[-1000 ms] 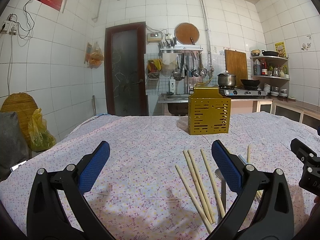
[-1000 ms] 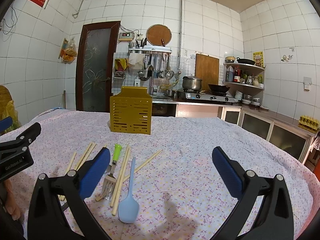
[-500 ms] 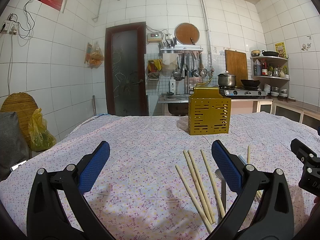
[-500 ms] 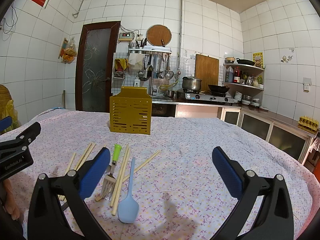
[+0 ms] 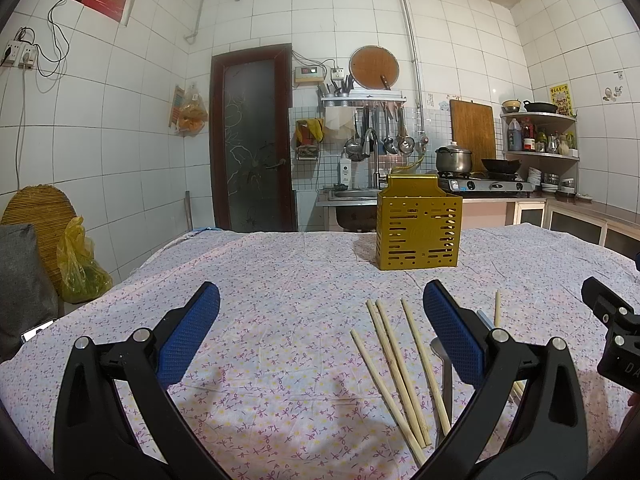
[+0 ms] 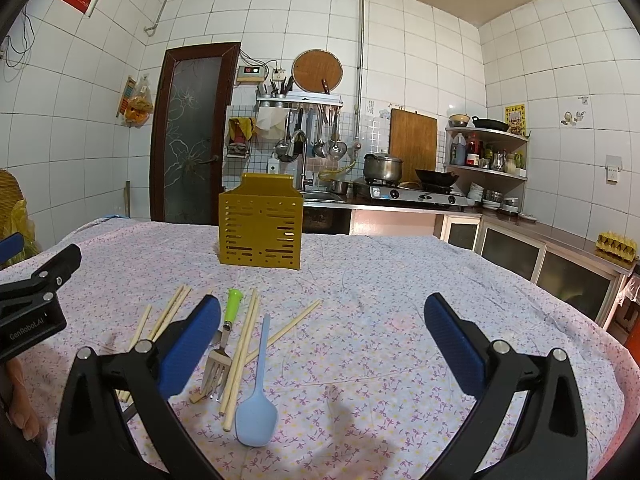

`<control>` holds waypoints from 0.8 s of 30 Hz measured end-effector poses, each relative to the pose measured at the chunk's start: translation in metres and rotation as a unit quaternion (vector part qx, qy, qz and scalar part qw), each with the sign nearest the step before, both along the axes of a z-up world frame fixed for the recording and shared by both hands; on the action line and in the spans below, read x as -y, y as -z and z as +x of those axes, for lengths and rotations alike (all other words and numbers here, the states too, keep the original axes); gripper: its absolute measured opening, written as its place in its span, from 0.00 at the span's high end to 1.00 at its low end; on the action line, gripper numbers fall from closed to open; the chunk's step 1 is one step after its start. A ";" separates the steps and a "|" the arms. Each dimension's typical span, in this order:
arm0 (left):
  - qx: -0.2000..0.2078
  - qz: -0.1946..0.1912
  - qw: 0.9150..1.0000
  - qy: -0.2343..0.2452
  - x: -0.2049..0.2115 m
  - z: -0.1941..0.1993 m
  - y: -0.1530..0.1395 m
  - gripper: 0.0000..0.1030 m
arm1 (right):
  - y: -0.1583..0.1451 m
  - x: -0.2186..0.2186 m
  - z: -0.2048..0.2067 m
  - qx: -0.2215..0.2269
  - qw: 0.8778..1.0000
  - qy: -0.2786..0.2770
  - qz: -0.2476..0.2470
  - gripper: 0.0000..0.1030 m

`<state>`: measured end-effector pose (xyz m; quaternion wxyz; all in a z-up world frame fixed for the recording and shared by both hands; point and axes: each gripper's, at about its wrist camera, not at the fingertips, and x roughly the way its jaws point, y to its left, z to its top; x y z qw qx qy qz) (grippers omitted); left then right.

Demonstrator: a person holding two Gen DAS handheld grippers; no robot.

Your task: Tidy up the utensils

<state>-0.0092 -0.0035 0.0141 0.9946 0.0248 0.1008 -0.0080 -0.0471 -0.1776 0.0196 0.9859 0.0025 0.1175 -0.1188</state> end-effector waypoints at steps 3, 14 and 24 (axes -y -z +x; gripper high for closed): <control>0.000 0.001 1.000 0.000 0.000 0.000 0.000 0.05 | 0.001 0.000 0.000 0.000 1.000 0.000 0.001 0.03; -0.002 0.000 1.000 -0.001 -0.002 0.002 -0.001 0.05 | 0.003 0.002 0.002 -0.002 1.000 0.000 -0.002 0.03; -0.005 0.000 1.000 -0.001 -0.005 0.004 0.001 0.05 | 0.006 0.002 0.004 -0.008 1.000 -0.002 0.000 0.04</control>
